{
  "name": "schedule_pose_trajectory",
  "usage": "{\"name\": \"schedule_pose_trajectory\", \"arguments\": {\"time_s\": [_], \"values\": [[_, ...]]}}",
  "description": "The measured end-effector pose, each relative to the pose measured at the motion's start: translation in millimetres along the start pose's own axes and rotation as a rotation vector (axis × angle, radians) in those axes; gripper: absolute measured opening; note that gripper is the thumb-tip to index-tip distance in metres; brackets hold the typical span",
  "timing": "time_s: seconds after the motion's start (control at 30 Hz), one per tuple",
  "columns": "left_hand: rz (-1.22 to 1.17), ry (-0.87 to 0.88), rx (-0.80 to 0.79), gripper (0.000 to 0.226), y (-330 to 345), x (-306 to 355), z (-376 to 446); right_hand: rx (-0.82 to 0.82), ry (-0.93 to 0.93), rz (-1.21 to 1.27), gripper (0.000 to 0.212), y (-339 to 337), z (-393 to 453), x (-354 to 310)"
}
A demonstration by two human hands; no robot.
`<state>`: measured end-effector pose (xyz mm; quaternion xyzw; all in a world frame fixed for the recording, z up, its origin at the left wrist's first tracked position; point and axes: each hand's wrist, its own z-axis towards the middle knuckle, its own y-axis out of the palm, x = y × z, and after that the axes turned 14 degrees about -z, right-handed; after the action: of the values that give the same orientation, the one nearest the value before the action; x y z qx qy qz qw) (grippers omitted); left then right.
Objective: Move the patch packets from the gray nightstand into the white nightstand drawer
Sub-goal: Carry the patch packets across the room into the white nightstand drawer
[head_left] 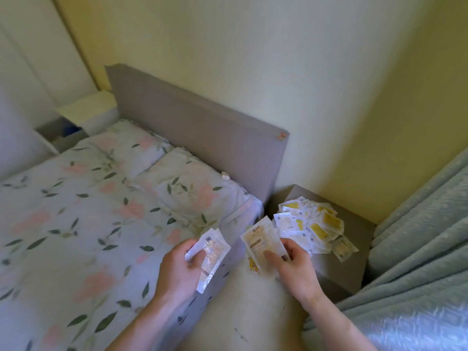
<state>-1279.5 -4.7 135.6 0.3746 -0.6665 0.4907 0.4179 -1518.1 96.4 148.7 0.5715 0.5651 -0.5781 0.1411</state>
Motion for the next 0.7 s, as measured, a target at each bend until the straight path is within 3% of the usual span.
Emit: {"name": "schedule_pose_trajectory", "arguments": {"time_s": [0.3, 0.7], "values": [[-0.036, -0.009, 0.304, 0.014, -204, -68, -129, -0.244, -0.225, -0.097, 0.017, 155, -115, -93], [-0.009, -0.047, 0.64, 0.012, -498, -160, -357, -0.524, -0.462, -0.058, 0.017, 402, -358, -201]]}}
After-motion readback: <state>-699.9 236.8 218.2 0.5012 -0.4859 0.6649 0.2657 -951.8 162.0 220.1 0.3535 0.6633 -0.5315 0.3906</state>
